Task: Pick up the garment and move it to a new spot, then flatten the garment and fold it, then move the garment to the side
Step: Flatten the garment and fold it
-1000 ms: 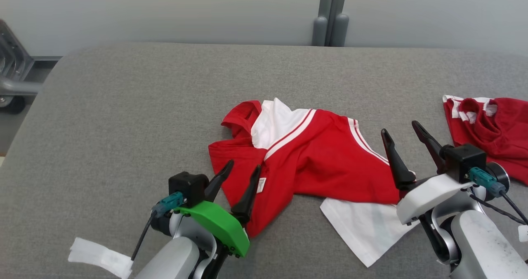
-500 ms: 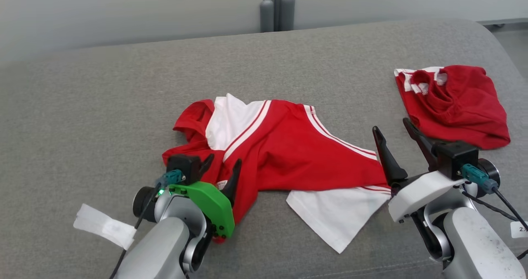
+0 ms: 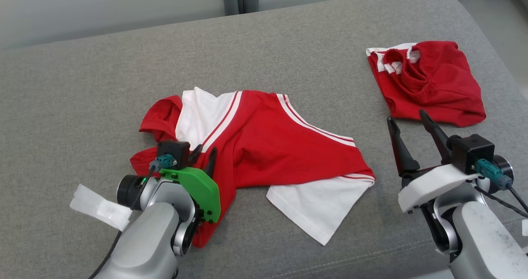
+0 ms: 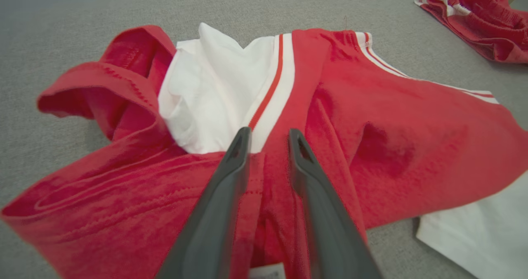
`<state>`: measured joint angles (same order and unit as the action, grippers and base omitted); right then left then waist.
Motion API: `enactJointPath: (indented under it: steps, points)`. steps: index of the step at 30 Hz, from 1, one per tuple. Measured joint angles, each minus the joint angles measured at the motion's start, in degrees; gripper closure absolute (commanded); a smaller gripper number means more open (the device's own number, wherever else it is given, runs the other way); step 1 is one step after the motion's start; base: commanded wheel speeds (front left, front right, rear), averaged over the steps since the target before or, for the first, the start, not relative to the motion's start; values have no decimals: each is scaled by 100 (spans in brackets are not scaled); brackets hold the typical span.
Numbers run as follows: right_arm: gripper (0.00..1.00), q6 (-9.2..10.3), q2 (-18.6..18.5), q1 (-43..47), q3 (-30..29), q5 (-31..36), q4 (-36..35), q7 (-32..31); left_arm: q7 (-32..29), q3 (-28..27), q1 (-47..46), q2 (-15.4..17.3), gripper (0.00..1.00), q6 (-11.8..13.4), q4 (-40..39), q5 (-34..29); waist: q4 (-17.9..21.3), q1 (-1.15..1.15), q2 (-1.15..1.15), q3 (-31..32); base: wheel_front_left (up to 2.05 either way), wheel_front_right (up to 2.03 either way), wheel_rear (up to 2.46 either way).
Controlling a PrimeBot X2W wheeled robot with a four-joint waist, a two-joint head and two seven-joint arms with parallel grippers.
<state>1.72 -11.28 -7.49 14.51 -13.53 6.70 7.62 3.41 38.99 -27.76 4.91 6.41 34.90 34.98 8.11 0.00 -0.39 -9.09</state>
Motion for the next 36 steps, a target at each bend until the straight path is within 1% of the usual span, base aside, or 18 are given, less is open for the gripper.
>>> enactJointPath:
  steps: [2,3,5,6,7,8,9,10,12,13,14,15,18,19,20,21,30,36]
  points:
    - [0,35,-2,0,-32,-8,16,48,0,14,-38,-14,53,19,54,-62,-35,0,0,2,0,0,0]
    - [0,36,-1,0,-35,-10,23,48,0,22,-59,-12,51,19,96,-114,-55,0,0,5,0,0,0]
    - [0,36,2,0,-34,-15,41,65,0,53,-73,1,37,25,170,-208,-93,0,0,13,0,0,0]
    - [0,36,2,0,-34,-15,52,83,0,90,-75,13,37,25,193,-289,-112,0,0,19,0,0,0]
    - [0,37,2,0,-36,-15,57,93,0,137,-80,22,26,25,220,-386,-130,0,0,24,0,0,0]
    - [0,37,2,0,-36,-15,63,93,0,165,-80,24,22,25,252,-435,-148,0,0,29,0,0,0]
    - [0,37,2,0,-36,-15,70,94,0,172,-80,22,19,25,287,-450,-166,0,0,35,0,0,0]
    - [0,37,2,0,-36,-15,77,99,-1,174,-80,21,20,26,318,-452,-183,0,0,41,0,0,0]
    - [0,37,3,0,-31,-15,82,99,-12,178,-80,19,24,26,355,-480,-215,0,0,53,0,0,0]
    - [0,37,7,0,-20,-15,86,99,-12,170,-80,16,30,26,359,-486,-225,0,0,59,0,0,0]
    - [0,37,14,0,-9,-15,90,100,-12,164,-80,14,38,26,369,-486,-231,0,0,64,0,0,0]
    - [0,37,14,0,-9,-15,90,100,-12,164,-80,14,51,26,369,-486,-231,0,0,64,0,0,0]
    - [0,34,27,-1,29,-15,111,101,-9,126,-80,-15,70,35,436,-492,-238,0,0,72,0,0,0]
    - [0,32,30,-1,41,-15,115,114,-8,109,-80,-25,85,42,474,-492,-237,0,0,74,0,0,0]
    - [0,32,31,-3,47,-15,118,118,-8,88,-80,-33,94,42,510,-492,-235,0,0,76,0,0,0]
    - [0,31,31,-5,52,-15,121,118,-8,51,-80,-37,100,43,535,-491,-232,0,0,78,0,0,0]
    - [0,32,19,-11,20,-16,167,152,27,-313,-77,-165,100,44,519,-91,-208,0,0,98,0,0,0]
    - [0,41,5,-9,-79,-59,189,193,153,-534,-39,-201,100,52,343,224,-260,0,0,126,0,0,0]
